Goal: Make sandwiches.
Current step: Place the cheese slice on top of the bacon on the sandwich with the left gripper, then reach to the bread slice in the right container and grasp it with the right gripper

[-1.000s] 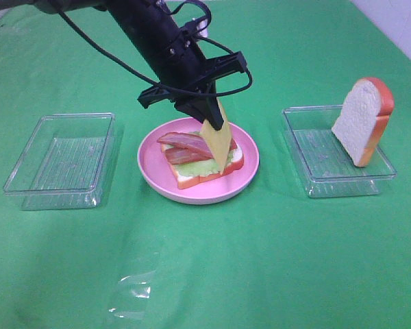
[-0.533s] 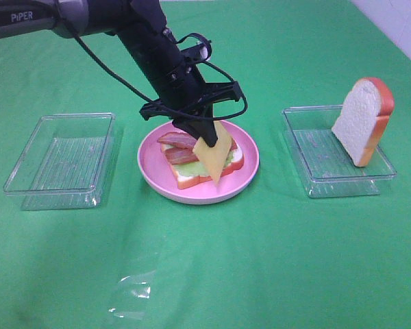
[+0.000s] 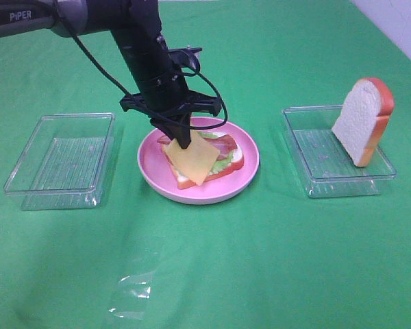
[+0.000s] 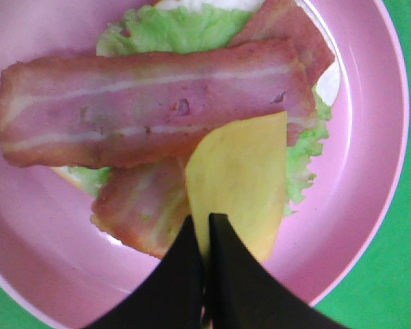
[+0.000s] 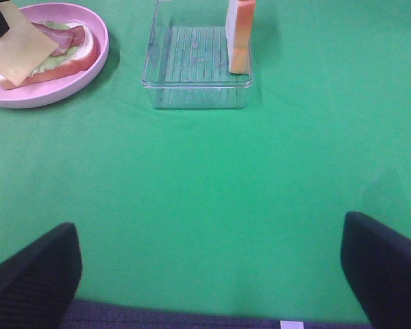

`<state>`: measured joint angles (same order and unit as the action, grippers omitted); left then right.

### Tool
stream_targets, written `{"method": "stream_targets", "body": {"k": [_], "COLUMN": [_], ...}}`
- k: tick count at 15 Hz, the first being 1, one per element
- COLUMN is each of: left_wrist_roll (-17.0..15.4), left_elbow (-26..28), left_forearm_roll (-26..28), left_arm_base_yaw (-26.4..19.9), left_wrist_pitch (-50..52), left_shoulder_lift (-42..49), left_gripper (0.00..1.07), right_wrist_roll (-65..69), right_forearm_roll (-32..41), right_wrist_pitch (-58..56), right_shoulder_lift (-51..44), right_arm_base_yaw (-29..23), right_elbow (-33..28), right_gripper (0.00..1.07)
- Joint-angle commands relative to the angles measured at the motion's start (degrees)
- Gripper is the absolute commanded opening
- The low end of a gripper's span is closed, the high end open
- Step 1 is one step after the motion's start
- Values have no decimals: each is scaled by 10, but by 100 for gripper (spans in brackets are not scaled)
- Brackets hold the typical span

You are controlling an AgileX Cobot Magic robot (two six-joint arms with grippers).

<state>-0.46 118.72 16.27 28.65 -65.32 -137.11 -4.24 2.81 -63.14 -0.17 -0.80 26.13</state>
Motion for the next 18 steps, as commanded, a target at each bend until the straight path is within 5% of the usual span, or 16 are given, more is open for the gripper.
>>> {"method": "stream_targets", "body": {"k": [1,5,8,11,13,15,18], "left_wrist_roll": [-2,-1,-6,-30,-32,-22,5], "left_elbow": [2,7,112,100,25,-107,-374], "left_forearm_roll": [-4,-4,-58,-81,-113,-124,-124], "left_arm_base_yaw": [3,3,1,-23,-58,-104,-215], "left_wrist_pitch": [15,28,-83,-103,-103,-103,-88], "left_shoulder_lift": [1,13,32,83,148,244,445], "left_gripper": [10,102,101,100,100,100,98], "right_wrist_roll": [-4,-4,-4,-3,-3,-3,-3], "right_forearm_roll": [1,1,1,1,1,1,1], "right_wrist_pitch": [2,2,2,2,2,2,2], "right_shoulder_lift": [-18,-18,-18,-17,-17,-17,-17], "right_arm_base_yaw": [1,1,1,1,1,1,1], "right_elbow": [-2,-2,-2,-2,-2,-2,-2], "right_gripper": [98,98,98,98,98,98,98]}}
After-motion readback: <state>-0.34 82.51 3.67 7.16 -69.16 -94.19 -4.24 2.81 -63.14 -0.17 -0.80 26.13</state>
